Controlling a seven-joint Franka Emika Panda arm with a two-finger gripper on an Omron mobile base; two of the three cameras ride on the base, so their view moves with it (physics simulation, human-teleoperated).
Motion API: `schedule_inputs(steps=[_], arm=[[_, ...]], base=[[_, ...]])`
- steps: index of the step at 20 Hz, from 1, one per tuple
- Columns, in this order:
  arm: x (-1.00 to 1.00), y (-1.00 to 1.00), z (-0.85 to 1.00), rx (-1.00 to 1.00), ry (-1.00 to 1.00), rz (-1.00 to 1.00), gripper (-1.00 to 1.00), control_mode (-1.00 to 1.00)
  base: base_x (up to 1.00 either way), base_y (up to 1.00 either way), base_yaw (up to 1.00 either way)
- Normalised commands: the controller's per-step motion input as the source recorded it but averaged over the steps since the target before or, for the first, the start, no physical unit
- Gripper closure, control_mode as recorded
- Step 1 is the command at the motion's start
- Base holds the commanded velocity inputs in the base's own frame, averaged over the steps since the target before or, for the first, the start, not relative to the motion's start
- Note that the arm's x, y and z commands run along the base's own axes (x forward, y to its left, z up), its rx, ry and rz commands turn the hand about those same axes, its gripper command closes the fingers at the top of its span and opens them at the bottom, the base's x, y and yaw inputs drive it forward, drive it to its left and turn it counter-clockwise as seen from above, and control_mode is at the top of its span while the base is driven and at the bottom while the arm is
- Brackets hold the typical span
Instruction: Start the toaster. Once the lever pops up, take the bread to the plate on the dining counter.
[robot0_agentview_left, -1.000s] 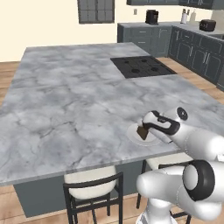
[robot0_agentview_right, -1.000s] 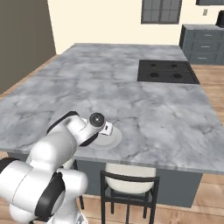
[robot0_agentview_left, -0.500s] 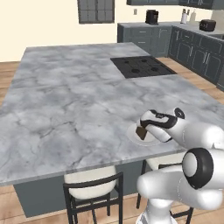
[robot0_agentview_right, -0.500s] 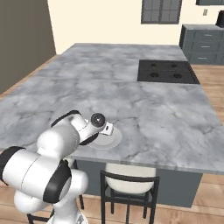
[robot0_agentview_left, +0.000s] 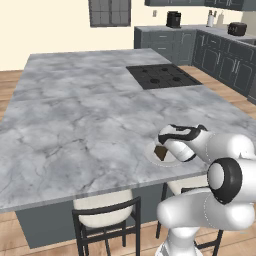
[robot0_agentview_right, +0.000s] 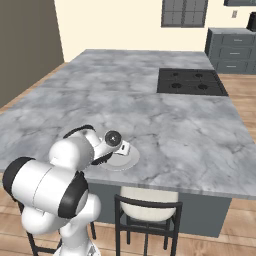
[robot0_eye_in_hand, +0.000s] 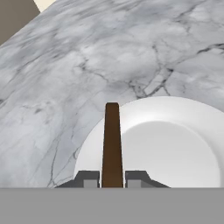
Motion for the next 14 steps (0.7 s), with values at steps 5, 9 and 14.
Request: schedule_inputs(steps=[5,9,14], arm=[[0.08,0.0,-0.12,0.0,0.0,0.0,1.0,-1.0],[0.17,0.0,-0.09,0.0,0.0,0.0,1.0,-1.0],[0.0,0.0,-0.02,0.0,0.0,0.0,1.0,-1.0]], base=[[0.0,0.0,0.0],[0.0,0.0,0.0],[0.0,0.0,0.0]])
